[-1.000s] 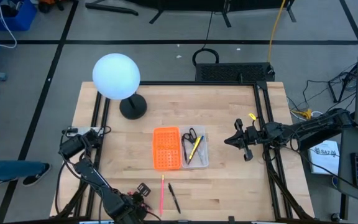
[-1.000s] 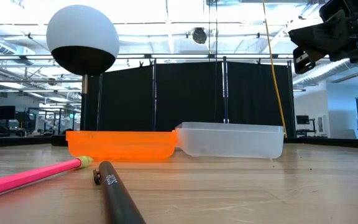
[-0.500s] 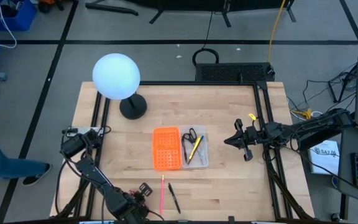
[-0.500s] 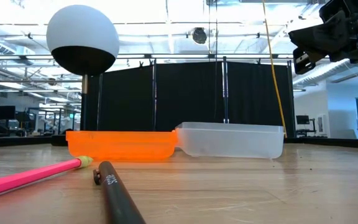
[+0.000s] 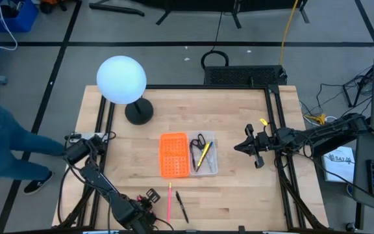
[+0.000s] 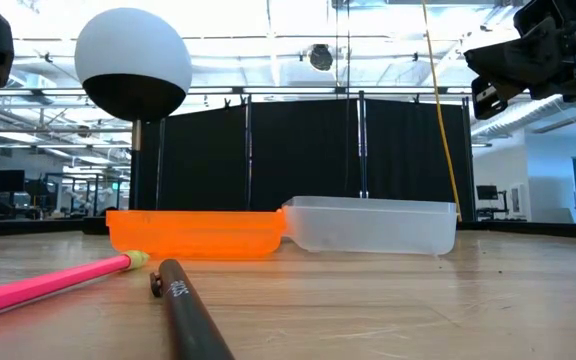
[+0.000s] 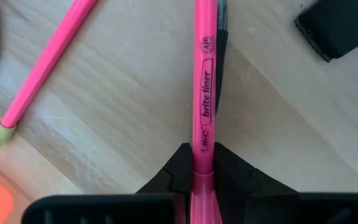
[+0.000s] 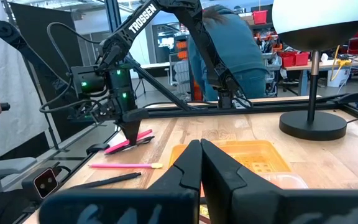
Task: Pick & place school supplies into a supply box
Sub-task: Put the right black pen into the orange and white supply box, then put the pink pen into the orange and white supply box
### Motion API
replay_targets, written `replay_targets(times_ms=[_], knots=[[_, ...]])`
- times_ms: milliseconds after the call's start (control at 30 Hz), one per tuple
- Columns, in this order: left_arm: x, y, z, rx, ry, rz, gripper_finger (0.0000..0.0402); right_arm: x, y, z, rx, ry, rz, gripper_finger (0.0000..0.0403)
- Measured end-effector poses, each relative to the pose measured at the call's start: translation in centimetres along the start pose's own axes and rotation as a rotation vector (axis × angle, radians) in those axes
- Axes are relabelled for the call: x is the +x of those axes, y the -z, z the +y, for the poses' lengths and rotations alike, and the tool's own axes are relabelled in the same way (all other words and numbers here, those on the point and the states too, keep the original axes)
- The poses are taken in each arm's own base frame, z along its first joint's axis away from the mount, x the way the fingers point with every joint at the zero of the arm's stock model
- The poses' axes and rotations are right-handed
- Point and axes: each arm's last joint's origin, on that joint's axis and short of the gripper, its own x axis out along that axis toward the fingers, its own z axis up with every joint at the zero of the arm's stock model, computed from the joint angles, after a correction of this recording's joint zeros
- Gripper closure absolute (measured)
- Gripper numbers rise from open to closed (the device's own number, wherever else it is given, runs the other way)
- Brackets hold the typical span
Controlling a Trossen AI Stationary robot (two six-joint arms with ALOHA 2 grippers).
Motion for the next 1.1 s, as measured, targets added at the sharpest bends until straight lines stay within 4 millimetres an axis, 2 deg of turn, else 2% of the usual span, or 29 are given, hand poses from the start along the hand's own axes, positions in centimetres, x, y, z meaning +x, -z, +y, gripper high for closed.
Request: replay_targets(times_ms=[267, 467, 600, 733, 933, 1100], knots=[[-0.02, 0.33, 0.1, -0.036, -0.01, 0.034, 0.0356, 0.0, 0.0, 0.0, 0.0, 0.0, 0.0, 0.0403], [-0.02, 0.35, 0.11, -0.051, -0.009, 0.036, 0.0297, 0.0, 0.0, 0.0, 0.0, 0.0, 0.0, 0.0403], [-0.02, 0.35, 0.11, -0.05, -0.007, 0.036, 0.0286, 0.0, 0.0, 0.0, 0.0, 0.0, 0.0, 0.0403], [-0.01, 0.44, 0.09, -0.048, 0.018, 0.047, 0.0302, 0.0, 0.0, 0.0, 0.0, 0.0, 0.0, 0.0403], [-0.05, 0.88, 0.24, -0.095, 0.084, 0.102, 0.036, 0.0, 0.0, 0.0, 0.0, 0.0, 0.0, 0.0403], [-0.08, 0.89, 0.23, -0.105, 0.087, 0.103, 0.0361, 0.0, 0.0, 0.0, 0.0, 0.0, 0.0, 0.0403]])
